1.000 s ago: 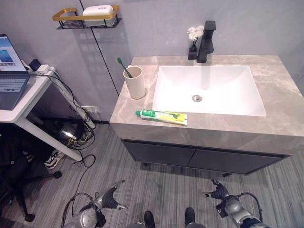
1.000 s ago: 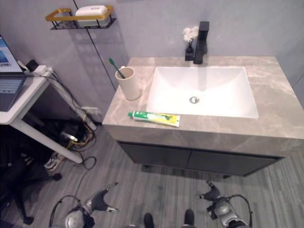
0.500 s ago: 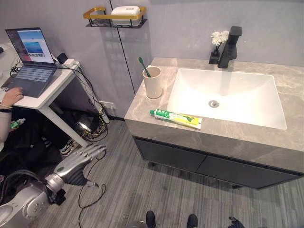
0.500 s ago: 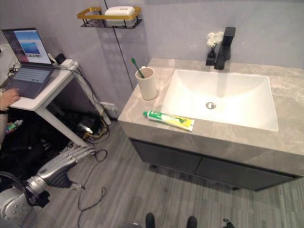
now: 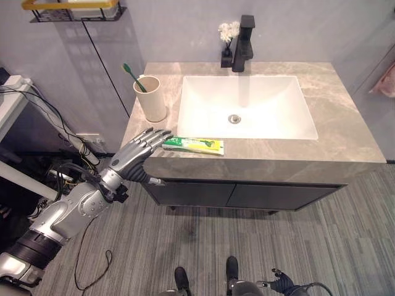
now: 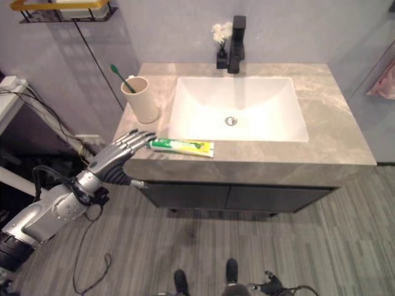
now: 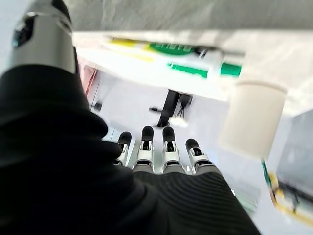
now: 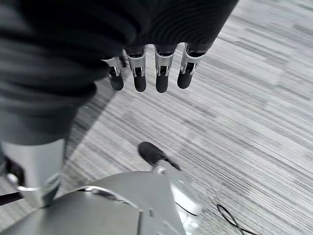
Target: Put brush and paste in cup on sink, flatten towel.
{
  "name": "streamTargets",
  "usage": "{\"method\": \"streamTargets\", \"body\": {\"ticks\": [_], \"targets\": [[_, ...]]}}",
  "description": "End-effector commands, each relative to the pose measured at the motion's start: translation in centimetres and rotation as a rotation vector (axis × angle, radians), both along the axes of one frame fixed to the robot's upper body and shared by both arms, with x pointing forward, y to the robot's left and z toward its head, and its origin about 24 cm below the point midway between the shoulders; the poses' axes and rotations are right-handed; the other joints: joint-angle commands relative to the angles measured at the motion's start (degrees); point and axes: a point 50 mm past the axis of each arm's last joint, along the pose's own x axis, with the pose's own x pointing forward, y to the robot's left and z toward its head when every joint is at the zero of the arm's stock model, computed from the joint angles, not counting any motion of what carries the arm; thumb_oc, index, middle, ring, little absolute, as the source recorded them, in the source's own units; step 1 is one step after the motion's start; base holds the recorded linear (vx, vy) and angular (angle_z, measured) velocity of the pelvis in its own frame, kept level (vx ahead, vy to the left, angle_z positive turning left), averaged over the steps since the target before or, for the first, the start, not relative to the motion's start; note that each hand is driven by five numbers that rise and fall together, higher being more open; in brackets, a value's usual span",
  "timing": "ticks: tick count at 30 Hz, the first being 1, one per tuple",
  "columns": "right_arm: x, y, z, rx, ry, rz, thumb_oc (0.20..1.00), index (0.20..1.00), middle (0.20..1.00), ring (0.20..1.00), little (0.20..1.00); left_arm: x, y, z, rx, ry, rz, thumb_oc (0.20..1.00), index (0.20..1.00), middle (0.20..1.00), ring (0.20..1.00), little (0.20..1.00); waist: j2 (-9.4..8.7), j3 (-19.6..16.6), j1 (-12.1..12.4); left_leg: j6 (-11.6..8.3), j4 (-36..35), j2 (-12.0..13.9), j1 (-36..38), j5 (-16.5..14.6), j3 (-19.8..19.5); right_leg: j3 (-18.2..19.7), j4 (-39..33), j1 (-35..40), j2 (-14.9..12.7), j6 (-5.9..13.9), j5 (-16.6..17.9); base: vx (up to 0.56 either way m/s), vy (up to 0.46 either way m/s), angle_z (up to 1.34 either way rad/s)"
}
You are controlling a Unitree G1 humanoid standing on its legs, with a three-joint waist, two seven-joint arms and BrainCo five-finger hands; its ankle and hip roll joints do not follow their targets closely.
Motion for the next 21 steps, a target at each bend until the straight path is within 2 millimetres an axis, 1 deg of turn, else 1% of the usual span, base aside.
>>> {"method": "streamTargets", "body": {"ticks": [1, 3, 5, 8, 15, 17, 19, 21], "targets": [[-0.7, -0.7, -0.1, -0.016, 0.039, -0.01, 1.0, 1.0, 1.0, 1.0, 1.0, 0.7, 0.8, 1.7, -0.081, -0.039, 0.037, 1.0, 1.0, 1.0, 1.0, 1.0, -0.88, -0.3, 1.0, -7.43, 0.4, 6.2, 0.2, 0.5, -2.7, -0.6, 0.5, -1.3, -7.0, 7.43, 4.2, 0.02, -0.015, -0.11], [-0.8, -0.7, -0.1, -0.016, 0.045, -0.012, 1.0, 1.0, 1.0, 1.0, 1.0, 1.2, 0.7, 1.5, -0.091, -0.027, 0.047, 1.0, 1.0, 1.0, 1.0, 1.0, -1.07, -0.5, 0.7, -7.5, 0.4, 6.5, -0.1, 0.6, -2.4, -0.3, 0.5, -1.9, -6.9, 7.48, 4.3, 0.02, -0.005, -0.05], [-0.8, -0.7, -0.1, -0.011, 0.042, -0.014, 1.0, 1.0, 1.0, 1.0, 1.0, 1.7, 0.8, 1.8, -0.072, -0.034, 0.058, 1.0, 1.0, 1.0, 1.0, 1.0, -1.32, -0.7, 0.6, -7.6, 0.4, 6.6, -0.3, 0.7, -2.0, -0.1, 0.5, -2.3, -6.8, 7.47, 4.4, 0.03, -0.012, -0.09], [-0.5, -0.6, 0.0, 0.0, 0.027, -0.013, 1.0, 1.0, 1.0, 1.0, 1.0, 2.6, 1.5, 2.3, -0.065, -0.059, 0.104, 1.0, 1.0, 1.0, 1.0, 1.0, -1.65, -0.8, 0.2, -7.76, 0.4, 6.8, -0.6, 0.9, -1.7, 0.1, 0.5, -2.8, -6.5, 7.45, 4.6, 0.03, -0.019, -0.08], [0.2, -0.3, 0.1, 0.015, 0.006, -0.009, 1.0, 1.0, 1.0, 1.0, 1.0, 3.3, 2.8, 3.3, -0.097, -0.107, 0.182, 1.0, 1.0, 1.0, 1.0, 1.0, -1.73, -1.1, -0.1, -8.07, 0.4, 7.0, -1.1, 1.2, -1.7, 0.1, 0.5, -3.3, -6.5, 7.26, 4.6, 0.01, -0.004, -0.01], [0.3, -0.2, 0.1, 0.017, 0.006, -0.005, 1.0, 1.0, 1.0, 1.0, 1.0, 3.5, 2.9, 3.4, -0.104, -0.111, 0.19, 1.0, 1.0, 1.0, 1.0, 1.0, -1.73, -1.1, -0.2, -8.08, 0.4, 7.0, -1.2, 1.2, -1.7, 0.0, 0.5, -3.4, -6.5, 7.25, 4.6, 0.02, -0.003, 0.0], [0.9, -0.2, 0.3, 0.02, -0.014, 0.003, 1.0, 1.0, 1.0, 1.0, 1.0, 3.8, 3.0, 4.0, -0.11, -0.126, 0.2, 1.0, 1.0, 1.0, 1.0, 1.0, -1.79, -1.0, -0.5, -8.13, 0.4, 7.0, -1.5, 1.3, -1.7, 0.2, 0.5, -4.0, -6.5, 7.22, 4.8, 0.03, -0.005, 0.0], [1.3, -0.1, 0.4, 0.019, -0.019, 0.013, 1.0, 1.0, 1.0, 1.0, 1.0, 4.2, 3.0, 4.3, -0.16, -0.118, 0.203, 1.0, 1.0, 1.0, 1.0, 1.0, -1.85, -1.3, -0.8, -8.15, 0.4, 6.9, -2.3, 1.4, -1.7, 0.5, 0.5, -4.8, -6.5, 7.16, 5.0, 0.0, 0.0, 0.0]]}}
